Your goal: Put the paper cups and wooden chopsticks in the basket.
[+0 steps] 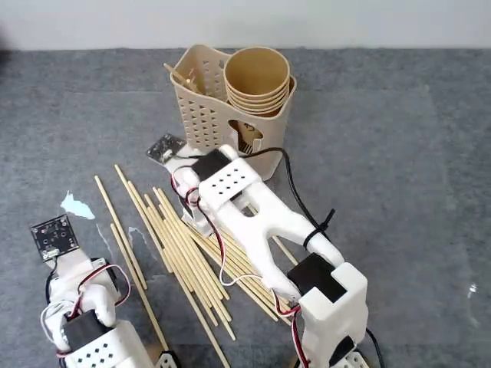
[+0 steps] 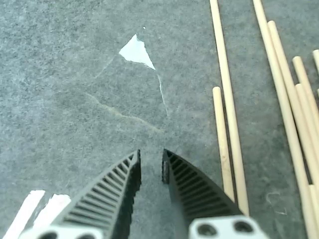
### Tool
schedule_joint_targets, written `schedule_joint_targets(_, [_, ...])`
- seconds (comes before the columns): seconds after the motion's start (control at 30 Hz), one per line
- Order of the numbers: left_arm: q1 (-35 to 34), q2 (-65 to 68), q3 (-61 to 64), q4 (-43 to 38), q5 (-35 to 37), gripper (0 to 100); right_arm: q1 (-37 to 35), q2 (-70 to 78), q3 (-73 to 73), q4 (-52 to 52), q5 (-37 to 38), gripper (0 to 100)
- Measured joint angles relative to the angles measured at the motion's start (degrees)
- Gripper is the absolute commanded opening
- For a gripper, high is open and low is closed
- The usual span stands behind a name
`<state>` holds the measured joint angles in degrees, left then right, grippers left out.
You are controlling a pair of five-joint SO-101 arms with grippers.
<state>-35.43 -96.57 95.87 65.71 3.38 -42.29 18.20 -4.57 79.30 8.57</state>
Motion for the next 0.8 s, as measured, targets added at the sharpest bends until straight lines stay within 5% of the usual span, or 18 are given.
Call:
schedule_joint_targets(0.5, [0.00, 0.00, 0.00, 0.00, 0.00, 8, 0.00, 2.64, 13.36, -18.55, 0.00, 15.4])
schedule_joint_targets(0.7, [0.00, 0.00, 0.00, 0.00, 0.00, 8, 1.32, 6.15, 10.02, -17.14, 0.00, 0.3])
schedule_joint_targets(0.8, [0.00, 0.00, 0.00, 0.00, 0.00, 8, 2.20, 6.59, 8.44, -15.91, 0.00, 0.9])
